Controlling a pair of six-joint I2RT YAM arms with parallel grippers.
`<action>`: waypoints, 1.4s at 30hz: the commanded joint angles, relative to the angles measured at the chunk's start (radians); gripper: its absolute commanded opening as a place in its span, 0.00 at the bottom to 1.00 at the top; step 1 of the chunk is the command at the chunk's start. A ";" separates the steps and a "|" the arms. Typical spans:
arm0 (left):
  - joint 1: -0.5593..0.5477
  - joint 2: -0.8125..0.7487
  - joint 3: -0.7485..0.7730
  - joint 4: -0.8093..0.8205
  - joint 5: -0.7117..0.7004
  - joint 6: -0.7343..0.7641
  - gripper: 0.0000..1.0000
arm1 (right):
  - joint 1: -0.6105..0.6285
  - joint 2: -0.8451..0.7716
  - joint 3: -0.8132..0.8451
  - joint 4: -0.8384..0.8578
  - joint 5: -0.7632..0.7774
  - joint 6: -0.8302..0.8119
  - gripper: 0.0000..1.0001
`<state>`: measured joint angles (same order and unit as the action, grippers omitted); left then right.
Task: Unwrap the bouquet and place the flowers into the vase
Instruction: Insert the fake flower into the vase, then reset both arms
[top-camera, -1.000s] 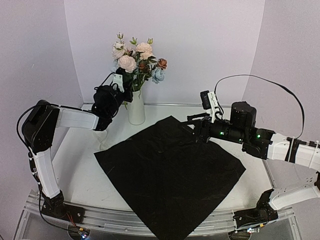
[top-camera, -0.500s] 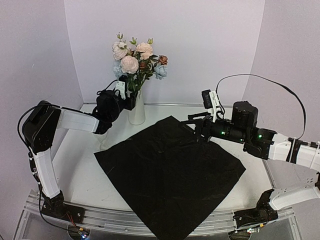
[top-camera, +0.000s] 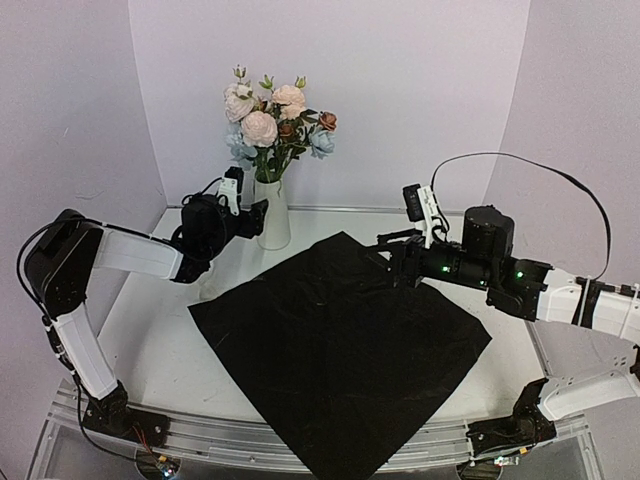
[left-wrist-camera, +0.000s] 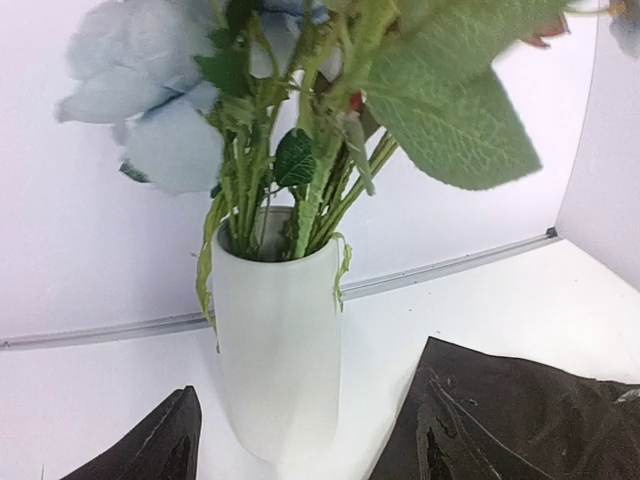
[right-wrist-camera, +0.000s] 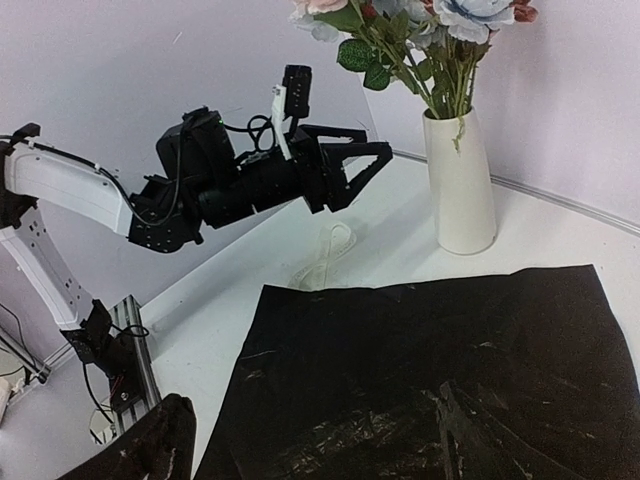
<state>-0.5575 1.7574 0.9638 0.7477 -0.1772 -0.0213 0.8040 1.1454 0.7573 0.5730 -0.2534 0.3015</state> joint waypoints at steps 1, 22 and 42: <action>-0.002 -0.104 -0.056 -0.027 -0.019 -0.074 0.79 | 0.006 -0.011 -0.008 0.023 0.014 0.021 0.84; -0.001 -0.293 -0.148 -0.710 -0.148 -0.479 0.81 | 0.005 0.108 -0.057 -0.072 0.109 0.178 0.83; -0.001 -0.323 -0.226 -0.825 -0.009 -0.625 0.78 | -0.011 0.178 -0.085 -0.288 0.376 0.285 0.72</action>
<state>-0.5575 1.4779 0.7680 -0.0625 -0.2309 -0.5900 0.8023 1.3157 0.6852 0.3784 0.0235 0.5376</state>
